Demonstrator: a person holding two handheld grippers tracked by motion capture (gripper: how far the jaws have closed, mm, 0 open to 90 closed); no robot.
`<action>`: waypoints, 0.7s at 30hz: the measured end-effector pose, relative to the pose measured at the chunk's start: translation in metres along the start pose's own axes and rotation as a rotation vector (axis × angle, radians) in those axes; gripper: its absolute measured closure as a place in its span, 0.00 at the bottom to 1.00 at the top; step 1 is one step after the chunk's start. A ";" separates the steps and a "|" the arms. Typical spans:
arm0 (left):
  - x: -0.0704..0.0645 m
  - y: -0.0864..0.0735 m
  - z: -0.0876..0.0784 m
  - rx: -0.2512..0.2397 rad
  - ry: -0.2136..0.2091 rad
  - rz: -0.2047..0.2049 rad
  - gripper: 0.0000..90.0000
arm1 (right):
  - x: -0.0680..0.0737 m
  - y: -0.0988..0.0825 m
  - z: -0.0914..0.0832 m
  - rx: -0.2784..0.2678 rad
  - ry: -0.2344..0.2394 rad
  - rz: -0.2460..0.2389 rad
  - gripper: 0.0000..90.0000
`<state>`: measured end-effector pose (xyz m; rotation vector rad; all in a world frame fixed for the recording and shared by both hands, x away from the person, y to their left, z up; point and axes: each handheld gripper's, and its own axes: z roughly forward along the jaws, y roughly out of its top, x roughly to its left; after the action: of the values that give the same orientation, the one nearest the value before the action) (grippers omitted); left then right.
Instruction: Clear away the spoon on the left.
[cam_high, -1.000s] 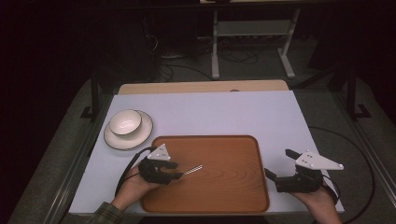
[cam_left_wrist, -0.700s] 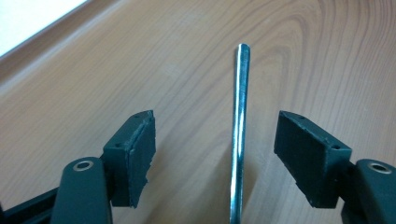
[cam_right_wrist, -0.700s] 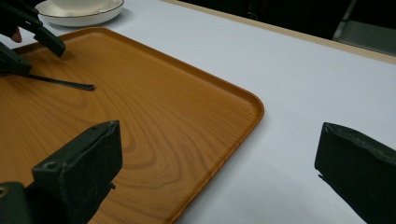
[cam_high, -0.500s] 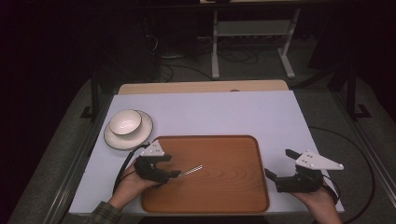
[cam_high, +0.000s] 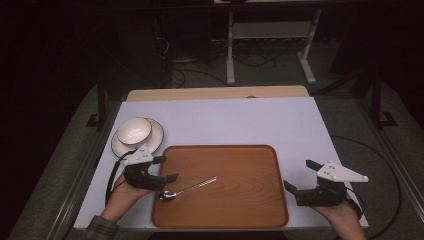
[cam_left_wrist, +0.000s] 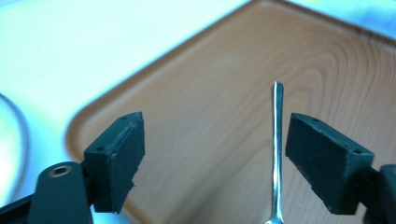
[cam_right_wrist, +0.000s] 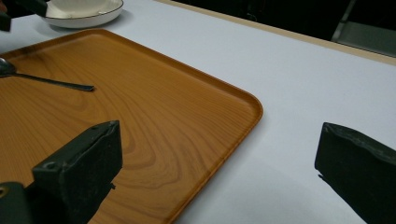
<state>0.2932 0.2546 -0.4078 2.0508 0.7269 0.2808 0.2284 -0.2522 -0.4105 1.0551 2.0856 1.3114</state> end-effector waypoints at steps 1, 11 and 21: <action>0.001 0.000 -0.003 -0.012 0.005 -0.003 0.20 | 0.000 0.000 0.000 0.000 0.000 0.000 0.00; 0.007 -0.008 -0.026 -0.052 0.057 -0.018 0.17 | -0.001 0.000 -0.001 -0.005 0.000 -0.001 0.00; 0.014 -0.027 -0.055 -0.088 0.114 -0.055 0.17 | 0.000 0.000 -0.001 -0.009 0.002 0.001 0.00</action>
<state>0.2688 0.3123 -0.4001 1.9403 0.8245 0.3939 0.2274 -0.2527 -0.4095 1.0510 2.0788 1.3215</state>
